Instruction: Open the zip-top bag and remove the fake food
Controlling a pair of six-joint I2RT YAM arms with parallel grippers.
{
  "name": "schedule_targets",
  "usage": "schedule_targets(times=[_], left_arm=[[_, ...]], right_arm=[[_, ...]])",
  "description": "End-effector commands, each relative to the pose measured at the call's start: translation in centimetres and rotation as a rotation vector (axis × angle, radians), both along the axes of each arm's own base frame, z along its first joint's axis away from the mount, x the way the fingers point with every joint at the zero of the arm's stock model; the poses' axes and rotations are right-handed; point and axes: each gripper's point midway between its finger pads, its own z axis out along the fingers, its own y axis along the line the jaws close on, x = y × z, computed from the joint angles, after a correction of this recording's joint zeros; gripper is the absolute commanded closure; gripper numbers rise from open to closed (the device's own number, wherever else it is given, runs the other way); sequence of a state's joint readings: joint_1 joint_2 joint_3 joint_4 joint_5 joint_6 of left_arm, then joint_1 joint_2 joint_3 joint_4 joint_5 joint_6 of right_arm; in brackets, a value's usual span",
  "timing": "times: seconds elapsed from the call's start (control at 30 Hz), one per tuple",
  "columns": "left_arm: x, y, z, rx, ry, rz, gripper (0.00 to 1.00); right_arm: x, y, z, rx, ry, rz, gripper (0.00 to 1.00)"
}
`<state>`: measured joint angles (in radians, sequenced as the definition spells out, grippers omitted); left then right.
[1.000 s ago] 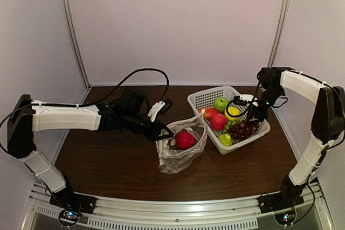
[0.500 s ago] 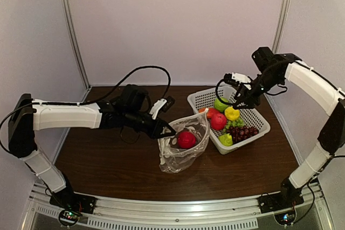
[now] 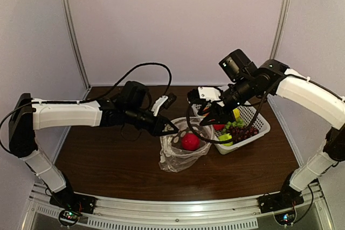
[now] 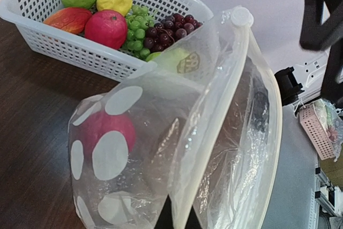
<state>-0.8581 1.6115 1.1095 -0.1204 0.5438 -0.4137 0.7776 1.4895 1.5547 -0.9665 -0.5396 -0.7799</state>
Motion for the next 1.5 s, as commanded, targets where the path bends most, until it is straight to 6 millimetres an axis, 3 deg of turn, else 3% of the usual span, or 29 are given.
schedule_targets(times=[0.0, 0.17, 0.27, 0.4, 0.8, 1.1, 1.33, 1.47], left_arm=[[0.1, -0.4, 2.9, -0.072, 0.018, 0.014, 1.0], [-1.5, -0.2, 4.3, -0.114, 0.103, -0.004, 1.0], [-3.3, -0.5, 5.3, -0.152, 0.134, -0.082, 1.0], [-4.0, -0.5, 6.0, -0.183, 0.116, -0.11, 1.0], [-3.1, -0.6, 2.0, -0.103, 0.145, -0.081, 1.0], [-1.5, 1.2, -0.4, -0.061, 0.155, 0.005, 1.0], [-1.4, 2.1, -1.4, -0.038, 0.156, 0.036, 1.0], [-0.1, 3.5, -2.6, 0.027, 0.135, 0.124, 1.0]], right_arm=[[-1.4, 0.5, -3.5, -0.117, -0.017, 0.033, 0.6], [-2.8, 1.0, -5.4, -0.186, -0.08, 0.077, 0.63], [-2.9, 1.1, -5.6, -0.207, -0.088, 0.086, 0.66], [-2.5, 1.2, -6.7, -0.232, -0.099, 0.086, 0.69], [-2.2, 3.2, -13.1, -0.286, 0.016, 0.116, 0.68], [-2.4, 5.3, -14.2, -0.212, 0.007, 0.147, 0.6], [-3.1, 7.6, -14.9, -0.197, -0.04, 0.19, 0.58], [-2.7, 9.0, -15.6, -0.194, -0.071, 0.196, 0.58]])
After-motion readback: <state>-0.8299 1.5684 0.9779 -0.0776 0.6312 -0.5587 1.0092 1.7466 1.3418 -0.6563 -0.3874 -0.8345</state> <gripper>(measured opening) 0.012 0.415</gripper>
